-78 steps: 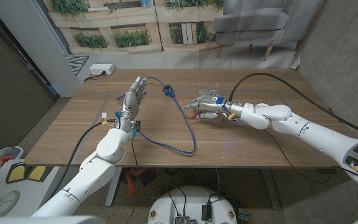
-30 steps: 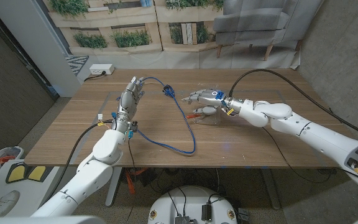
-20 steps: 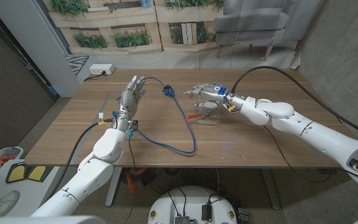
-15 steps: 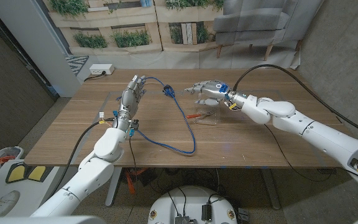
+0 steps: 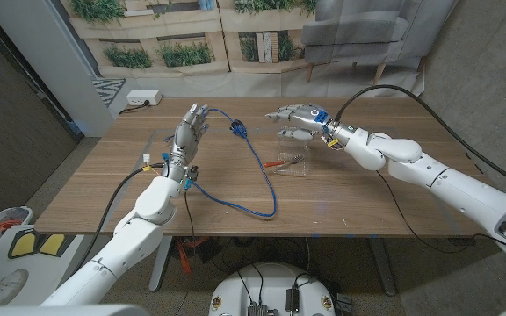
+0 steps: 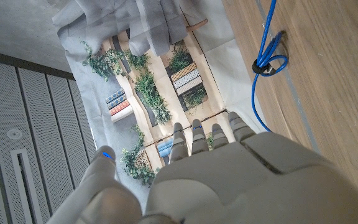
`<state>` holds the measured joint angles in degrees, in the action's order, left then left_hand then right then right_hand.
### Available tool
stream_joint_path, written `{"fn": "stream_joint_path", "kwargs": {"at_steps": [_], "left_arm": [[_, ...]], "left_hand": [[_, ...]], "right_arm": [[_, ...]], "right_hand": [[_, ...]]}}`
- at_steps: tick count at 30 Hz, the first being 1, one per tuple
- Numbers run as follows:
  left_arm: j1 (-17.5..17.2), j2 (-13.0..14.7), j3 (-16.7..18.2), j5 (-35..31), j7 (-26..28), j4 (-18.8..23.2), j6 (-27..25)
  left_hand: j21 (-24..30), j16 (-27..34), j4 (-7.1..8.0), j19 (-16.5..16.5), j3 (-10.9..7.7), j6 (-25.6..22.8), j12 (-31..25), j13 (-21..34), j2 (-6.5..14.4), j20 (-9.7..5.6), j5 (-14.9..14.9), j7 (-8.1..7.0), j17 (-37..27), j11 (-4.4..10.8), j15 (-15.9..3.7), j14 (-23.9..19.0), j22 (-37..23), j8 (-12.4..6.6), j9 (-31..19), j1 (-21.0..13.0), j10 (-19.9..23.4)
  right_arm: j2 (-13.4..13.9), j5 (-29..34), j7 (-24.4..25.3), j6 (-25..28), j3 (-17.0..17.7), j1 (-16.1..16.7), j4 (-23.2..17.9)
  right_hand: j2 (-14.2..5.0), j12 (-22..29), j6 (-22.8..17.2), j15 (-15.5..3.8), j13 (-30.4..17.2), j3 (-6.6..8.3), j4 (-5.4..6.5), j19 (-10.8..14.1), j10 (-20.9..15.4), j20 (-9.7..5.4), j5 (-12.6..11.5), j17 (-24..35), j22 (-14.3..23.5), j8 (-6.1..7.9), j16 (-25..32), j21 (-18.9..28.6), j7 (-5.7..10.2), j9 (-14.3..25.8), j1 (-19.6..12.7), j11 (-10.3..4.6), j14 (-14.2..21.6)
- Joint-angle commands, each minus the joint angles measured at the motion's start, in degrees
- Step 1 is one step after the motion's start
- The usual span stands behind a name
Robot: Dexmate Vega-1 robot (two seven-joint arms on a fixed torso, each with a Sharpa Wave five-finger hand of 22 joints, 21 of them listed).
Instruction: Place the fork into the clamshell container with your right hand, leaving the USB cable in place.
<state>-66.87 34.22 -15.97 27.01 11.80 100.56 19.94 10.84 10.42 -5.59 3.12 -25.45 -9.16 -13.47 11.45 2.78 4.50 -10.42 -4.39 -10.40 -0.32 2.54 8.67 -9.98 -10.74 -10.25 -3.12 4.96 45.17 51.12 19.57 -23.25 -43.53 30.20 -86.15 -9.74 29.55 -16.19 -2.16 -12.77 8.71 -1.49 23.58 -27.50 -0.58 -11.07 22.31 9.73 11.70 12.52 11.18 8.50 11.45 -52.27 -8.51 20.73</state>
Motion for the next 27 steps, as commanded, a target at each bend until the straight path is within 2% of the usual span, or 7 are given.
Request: {"fn": "stream_joint_path", "kwargs": {"at_steps": [1,7,9,10,13,17,27], "left_arm": [[1.85,-0.05,-1.46,0.18,-2.22,-0.47,0.93],[2.12,0.61,-1.7,-0.83,-2.43,0.03,0.84],[2.13,0.7,-1.75,-0.44,-2.96,0.08,1.03],[2.2,0.77,-1.8,-0.35,-3.19,0.03,1.02],[2.3,1.23,-1.82,-1.08,-2.65,0.25,0.07],[2.56,1.28,-1.71,-0.27,-3.51,-0.46,0.52],[4.04,1.73,-2.28,1.43,-7.0,-3.31,1.37]], "left_hand": [[0.27,0.32,-0.07,-0.18,-0.04,-0.31,0.29,0.21,-0.12,-0.16,0.09,0.2,-0.1,-0.38,-0.08,0.3,-0.1,-0.17,-0.21,0.23,0.17],[0.24,0.11,-0.08,-0.08,-0.08,-0.28,1.21,0.19,-0.04,-0.37,0.08,0.17,-0.1,-0.11,-0.35,0.9,-0.1,-0.14,-0.21,0.2,-2.22],[0.18,-0.13,-0.09,0.11,-0.12,-0.28,1.74,0.18,0.02,-0.57,0.07,0.24,-0.1,-0.29,-0.38,1.69,-0.11,-0.12,-0.21,0.16,-3.81],[0.15,-0.14,-0.09,0.18,-0.12,-0.23,1.76,0.18,0.02,-0.54,0.07,0.25,-0.1,-0.24,-0.38,1.75,-0.11,-0.1,-0.21,0.16,-3.89],[0.13,-0.13,-0.09,0.26,-0.13,-0.2,1.71,0.18,0.04,-0.58,0.07,0.25,-0.11,-0.12,-0.37,1.85,-0.1,-0.08,-0.21,0.15,-3.87],[0.12,-0.11,-0.1,0.33,-0.14,-0.17,1.53,0.18,0.05,-0.56,0.07,0.23,-0.11,-0.27,-0.37,1.92,-0.1,-0.07,-0.21,0.13,-3.56],[0.14,-0.02,-0.12,0.35,-0.15,-0.26,1.25,0.18,0.05,-0.6,0.08,0.2,-0.11,-0.1,-0.35,1.94,-0.11,-0.1,-0.21,0.12,-3.05]], "right_arm": [[1.49,0.59,0.74,2.17,1.59,0.23,-2.61],[2.04,-0.14,0.85,3.01,2.59,1.12,-3.61],[2.16,-0.96,0.76,2.77,2.96,1.26,-3.61],[2.18,-1.07,0.71,2.86,3.1,1.29,-3.64],[2.11,-1.27,0.57,3.03,3.37,1.21,-3.59],[1.88,-1.01,0.59,3.95,3.65,1.26,-3.87],[1.59,0.0,0.18,6.5,3.77,1.43,-4.74]], "right_hand": [[-0.2,-0.2,0.02,-9.76,-0.03,-0.01,0.89,0.4,-0.19,0.44,-0.67,0.03,0.32,0.54,0.22,0.33,-0.12,0.2,1.13,0.66,0.55],[-1.05,-0.62,0.04,-10.07,0.15,0.37,1.98,0.55,-0.43,0.16,-0.99,-0.12,0.33,0.53,0.33,0.36,-0.04,0.21,2.6,0.83,0.92],[-2.76,-1.32,-0.16,-10.49,0.29,2.32,3.51,0.3,-0.3,-0.49,-1.76,-0.01,0.39,0.58,0.59,0.29,0.69,0.23,3.57,0.34,1.24],[-2.91,-1.89,-0.41,-10.6,0.35,4.61,4.85,0.01,-0.39,-0.97,-2.39,0.15,0.46,0.62,0.74,0.27,1.17,0.26,4.12,0.18,1.27],[-2.9,-2.33,-0.63,-10.54,0.37,6.35,5.96,-0.34,-0.5,-1.62,-2.71,0.28,0.49,0.65,0.85,0.22,1.77,0.28,4.67,-0.12,1.29],[-2.4,-2.78,-0.73,-10.32,0.37,7.67,7.33,-0.66,-0.73,-1.58,-2.81,0.18,0.51,0.62,0.51,0.18,1.71,0.32,5.82,-0.08,0.53],[-2.25,-3.42,-0.83,-10.15,0.36,9.24,8.84,-0.91,-0.89,-1.64,-2.82,0.15,0.51,0.56,0.3,0.21,1.81,0.32,7.27,-0.04,-0.2]]}}
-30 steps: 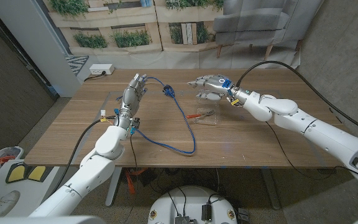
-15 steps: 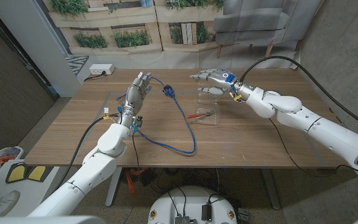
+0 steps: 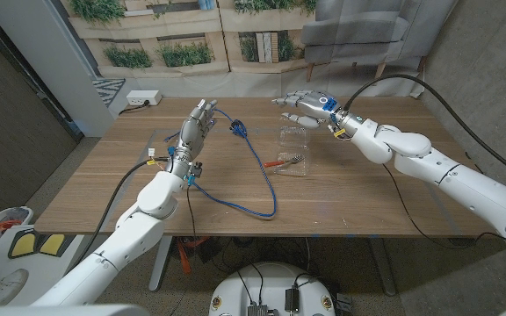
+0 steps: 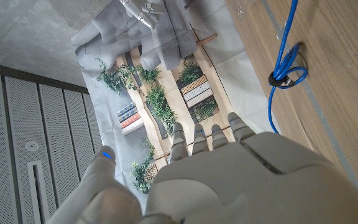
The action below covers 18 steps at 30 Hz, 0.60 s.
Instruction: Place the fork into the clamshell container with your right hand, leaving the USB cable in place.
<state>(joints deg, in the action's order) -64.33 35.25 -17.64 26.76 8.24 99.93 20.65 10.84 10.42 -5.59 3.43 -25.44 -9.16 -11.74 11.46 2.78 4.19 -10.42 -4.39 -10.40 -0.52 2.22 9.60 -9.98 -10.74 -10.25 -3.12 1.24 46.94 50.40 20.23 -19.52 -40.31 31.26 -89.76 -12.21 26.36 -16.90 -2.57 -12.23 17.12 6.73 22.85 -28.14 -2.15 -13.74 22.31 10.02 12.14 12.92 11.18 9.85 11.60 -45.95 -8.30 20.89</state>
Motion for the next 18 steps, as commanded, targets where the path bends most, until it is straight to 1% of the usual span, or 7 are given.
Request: {"fn": "stream_joint_path", "kwargs": {"at_steps": [1,4,6,7,13,18], "left_arm": [[1.68,0.76,-0.72,1.83,-3.98,-2.91,0.88],[2.07,1.18,-0.98,1.56,-4.68,-3.07,1.01],[2.12,1.07,-0.95,2.12,-4.98,-3.11,1.14],[2.13,1.14,-0.93,2.27,-5.12,-3.07,1.15],[2.38,1.72,-1.04,2.87,-5.77,-2.85,0.29],[3.68,0.9,-1.71,3.51,-6.68,-4.59,0.35]], "left_hand": [[0.14,-0.01,-0.12,0.03,-0.15,-0.25,-0.48,0.17,0.05,-0.29,0.08,0.18,-0.11,0.04,-0.09,1.01,-0.11,-0.1,-0.21,0.12,0.67],[0.14,0.02,-0.13,0.06,-0.15,-0.22,-0.51,0.17,0.04,-0.28,0.08,0.19,-0.1,0.0,-0.08,0.99,-0.11,-0.08,-0.21,0.11,0.69],[0.15,0.02,-0.13,0.04,-0.15,-0.23,-0.53,0.17,0.04,-0.31,0.08,0.22,-0.1,-0.04,-0.07,1.02,-0.11,-0.08,-0.21,0.11,0.71],[0.14,0.03,-0.13,0.06,-0.14,-0.24,-0.54,0.17,0.04,-0.3,0.08,0.2,-0.1,-0.03,-0.06,1.0,-0.11,-0.09,-0.21,0.11,0.73],[0.16,0.05,-0.14,0.04,-0.14,-0.25,-0.57,0.16,0.02,-0.36,0.09,0.19,-0.1,0.04,-0.03,1.03,-0.1,-0.09,-0.21,0.11,0.75],[0.16,0.09,-0.15,0.07,-0.13,-0.27,-0.66,0.16,0.01,-0.34,0.09,0.19,-0.1,0.02,-0.07,0.98,-0.1,-0.1,-0.2,0.11,0.9]], "right_arm": [[-0.16,0.82,-0.44,3.21,0.62,0.55,-1.35],[-0.24,1.03,-0.1,4.44,0.79,1.07,-1.85],[-0.35,1.06,0.22,4.99,0.84,1.3,-2.0],[-0.42,1.14,0.35,5.21,0.82,1.34,-2.04],[-0.83,1.02,-0.18,5.65,0.4,0.84,-1.82],[-0.93,0.84,-0.85,5.39,-0.03,0.12,-1.04]], "right_hand": [[0.38,-0.35,-0.15,-9.66,-0.18,0.96,1.01,-0.24,-0.31,-0.06,-0.08,0.14,0.22,0.12,-0.1,0.21,0.45,0.17,1.46,-0.23,-0.43],[0.83,-0.83,-0.23,-9.51,-0.19,1.27,2.05,-1.82,-0.4,0.47,0.25,0.04,0.18,0.08,-0.28,-0.29,0.38,0.16,3.17,-0.2,-0.97],[0.88,-1.17,-0.22,-9.54,-0.21,1.38,2.54,-2.32,-0.23,0.05,0.47,0.0,0.16,0.04,-0.33,-0.38,0.66,0.16,4.14,-0.49,-1.2],[0.93,-1.31,-0.25,-9.54,-0.22,1.41,2.83,-2.4,-0.29,0.13,0.64,-0.01,0.16,0.04,-0.34,-0.33,0.68,0.16,4.81,-0.43,-1.31],[1.22,-1.65,-0.48,-9.4,-0.24,1.4,3.23,-2.48,-0.38,0.23,1.02,-0.07,0.14,0.09,-0.37,-0.22,0.65,0.15,6.24,-0.29,-1.57],[1.59,-1.91,-0.52,-9.26,-0.26,1.13,3.45,-2.45,-0.44,0.45,1.39,-0.1,0.13,0.07,-0.34,-0.13,0.44,0.13,7.52,-0.09,-1.68]]}}
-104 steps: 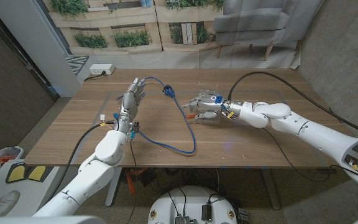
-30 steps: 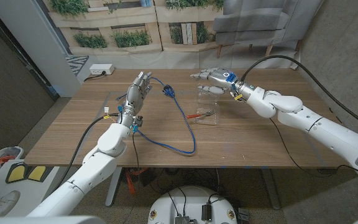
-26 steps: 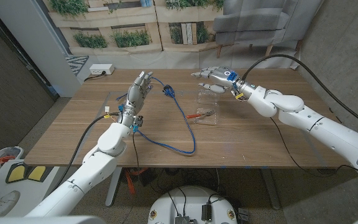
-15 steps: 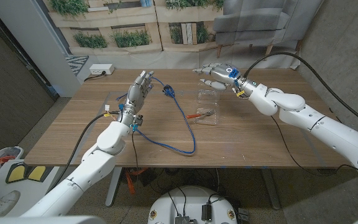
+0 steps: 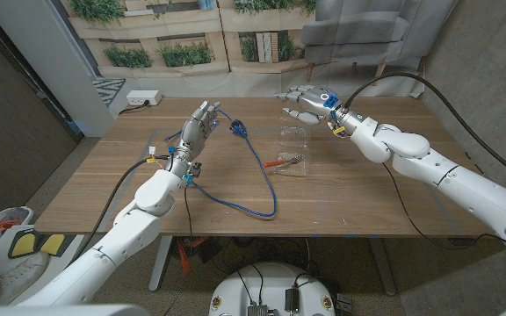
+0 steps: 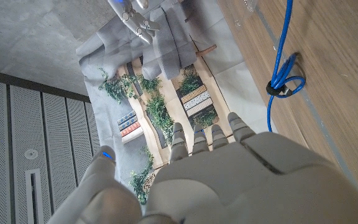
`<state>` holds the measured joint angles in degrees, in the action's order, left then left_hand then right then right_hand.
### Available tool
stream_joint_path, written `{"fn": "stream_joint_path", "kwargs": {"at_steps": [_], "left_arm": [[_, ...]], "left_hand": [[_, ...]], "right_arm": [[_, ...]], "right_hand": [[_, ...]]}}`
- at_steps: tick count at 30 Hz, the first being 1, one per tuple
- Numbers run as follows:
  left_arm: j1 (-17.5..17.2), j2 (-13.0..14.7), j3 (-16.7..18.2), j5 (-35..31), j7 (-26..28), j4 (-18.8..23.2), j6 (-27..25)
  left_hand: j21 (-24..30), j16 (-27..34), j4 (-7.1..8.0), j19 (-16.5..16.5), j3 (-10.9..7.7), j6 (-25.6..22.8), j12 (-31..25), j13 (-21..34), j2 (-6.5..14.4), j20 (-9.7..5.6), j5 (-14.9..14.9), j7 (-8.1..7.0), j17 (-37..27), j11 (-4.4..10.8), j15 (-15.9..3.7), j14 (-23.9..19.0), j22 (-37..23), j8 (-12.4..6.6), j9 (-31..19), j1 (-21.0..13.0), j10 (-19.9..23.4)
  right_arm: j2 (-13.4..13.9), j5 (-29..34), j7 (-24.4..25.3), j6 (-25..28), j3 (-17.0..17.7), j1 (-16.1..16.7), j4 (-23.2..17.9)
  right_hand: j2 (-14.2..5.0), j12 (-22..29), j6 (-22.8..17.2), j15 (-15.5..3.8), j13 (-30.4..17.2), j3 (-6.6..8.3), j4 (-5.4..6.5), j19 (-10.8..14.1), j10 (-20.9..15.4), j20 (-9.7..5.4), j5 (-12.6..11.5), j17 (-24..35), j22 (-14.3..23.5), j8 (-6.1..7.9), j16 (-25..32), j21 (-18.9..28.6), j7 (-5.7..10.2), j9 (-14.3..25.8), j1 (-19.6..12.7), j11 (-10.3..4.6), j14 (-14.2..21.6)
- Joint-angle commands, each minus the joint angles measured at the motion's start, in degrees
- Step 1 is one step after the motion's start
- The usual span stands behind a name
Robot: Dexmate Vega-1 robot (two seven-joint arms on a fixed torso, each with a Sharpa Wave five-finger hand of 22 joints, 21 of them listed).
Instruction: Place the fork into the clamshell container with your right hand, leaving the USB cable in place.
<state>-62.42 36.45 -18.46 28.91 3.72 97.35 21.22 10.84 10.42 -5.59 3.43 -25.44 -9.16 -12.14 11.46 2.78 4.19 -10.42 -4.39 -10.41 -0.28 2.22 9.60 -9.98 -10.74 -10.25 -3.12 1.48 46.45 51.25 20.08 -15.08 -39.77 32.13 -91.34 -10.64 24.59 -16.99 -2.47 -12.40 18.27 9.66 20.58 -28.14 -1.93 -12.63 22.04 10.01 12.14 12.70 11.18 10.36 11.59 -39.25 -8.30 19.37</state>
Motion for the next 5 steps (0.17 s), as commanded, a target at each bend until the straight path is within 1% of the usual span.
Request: {"fn": "stream_joint_path", "kwargs": {"at_steps": [1,5], "left_arm": [[2.14,-0.42,-1.1,1.36,-2.36,-2.43,-0.31],[3.53,-0.8,-1.93,1.72,-2.97,-3.3,-1.51]], "left_hand": [[0.17,0.09,-0.15,0.05,-0.13,-0.26,-0.26,0.16,0.0,-0.4,0.09,0.21,-0.1,-0.2,-0.08,0.99,-0.11,-0.09,-0.2,0.11,0.67],[0.17,0.1,-0.16,0.07,-0.13,-0.23,-0.27,0.16,-0.01,-0.37,0.1,0.18,-0.1,-0.19,-0.05,1.02,-0.11,-0.08,-0.2,0.11,0.65]], "right_arm": [[-0.54,-0.16,-0.63,0.81,-0.67,-0.88,0.99],[-0.7,-0.34,-0.4,0.13,-1.22,-1.52,2.63]], "right_hand": [[0.07,-0.17,-0.41,-9.35,-0.09,-0.07,0.54,-0.18,-0.47,0.21,0.33,0.17,0.13,0.06,-0.12,-0.12,-0.13,0.14,1.01,-0.05,-0.17],[0.11,-0.29,-0.4,-9.47,-0.1,-0.11,0.54,-0.21,-0.51,0.32,0.47,0.13,0.13,0.03,-0.15,-0.1,-0.13,0.13,1.53,0.07,-0.27]]}}
